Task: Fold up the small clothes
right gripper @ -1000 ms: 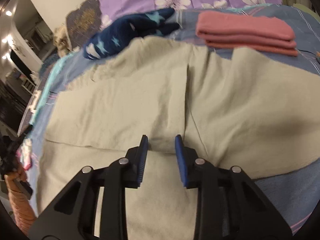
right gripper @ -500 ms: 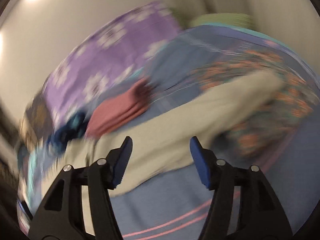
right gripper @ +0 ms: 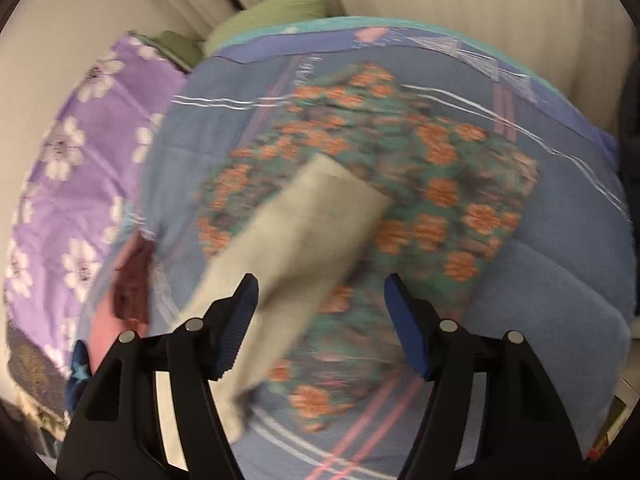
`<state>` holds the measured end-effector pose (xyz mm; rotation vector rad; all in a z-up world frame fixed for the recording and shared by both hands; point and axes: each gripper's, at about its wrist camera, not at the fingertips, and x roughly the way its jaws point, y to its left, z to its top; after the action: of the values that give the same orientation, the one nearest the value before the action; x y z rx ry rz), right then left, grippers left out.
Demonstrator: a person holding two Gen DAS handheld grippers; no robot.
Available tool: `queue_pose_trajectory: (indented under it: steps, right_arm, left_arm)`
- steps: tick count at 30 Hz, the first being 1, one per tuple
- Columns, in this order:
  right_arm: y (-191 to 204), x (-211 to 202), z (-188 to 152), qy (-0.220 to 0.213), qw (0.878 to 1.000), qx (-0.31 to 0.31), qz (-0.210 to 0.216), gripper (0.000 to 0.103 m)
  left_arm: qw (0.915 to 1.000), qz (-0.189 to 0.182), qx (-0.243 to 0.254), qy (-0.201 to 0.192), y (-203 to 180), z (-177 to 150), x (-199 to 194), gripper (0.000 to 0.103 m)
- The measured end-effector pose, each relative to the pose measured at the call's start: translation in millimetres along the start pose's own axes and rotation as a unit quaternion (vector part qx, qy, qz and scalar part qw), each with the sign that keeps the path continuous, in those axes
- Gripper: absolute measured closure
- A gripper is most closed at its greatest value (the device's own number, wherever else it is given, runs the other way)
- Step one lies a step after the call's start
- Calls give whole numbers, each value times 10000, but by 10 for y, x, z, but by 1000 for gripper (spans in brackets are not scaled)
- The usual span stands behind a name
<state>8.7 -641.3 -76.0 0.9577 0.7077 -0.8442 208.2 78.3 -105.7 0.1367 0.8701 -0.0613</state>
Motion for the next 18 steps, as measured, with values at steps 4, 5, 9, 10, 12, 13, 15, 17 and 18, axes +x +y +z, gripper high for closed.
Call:
queue_pose_trajectory:
  steps: [4, 5, 9, 10, 12, 13, 15, 17, 18]
  right_arm:
    - [-335, -91, -26, -66, 9996, 175, 212, 57]
    - [-395, -134, -31, -109, 9995, 217, 218, 59]
    - [-390, -174, 23, -152, 9969, 325, 696, 57]
    - [-357, -167, 34, -154, 9964, 324, 768, 57]
    - [-288, -111, 68, -150, 9966, 350, 728, 57]
    - [-275, -81, 73, -134, 9967, 380, 709, 57]
    - [-242, 12, 86, -45, 9970, 406, 662, 82]
    - [-247, 22, 86, -146, 9974, 502, 489, 98]
    - [-243, 2, 80, -197, 9970, 543, 524, 100]
  left_arm:
    - [10000, -31, -30, 2, 11, -2, 3, 37]
    - [10000, 2, -4, -1, -1, -2, 1, 37]
    - [10000, 71, 36, -23, -20, -6, -4, 36]
    - [10000, 54, 22, -24, -15, -6, -5, 36]
    - [10000, 22, -5, -25, -2, -7, -3, 36]
    - [10000, 19, -9, -25, -2, -6, -1, 36]
    - [10000, 30, -1, -28, -6, -5, 1, 36]
    - [10000, 29, 1, -30, -6, -5, 2, 36]
    - [10000, 27, -1, -30, -6, -5, 2, 36]
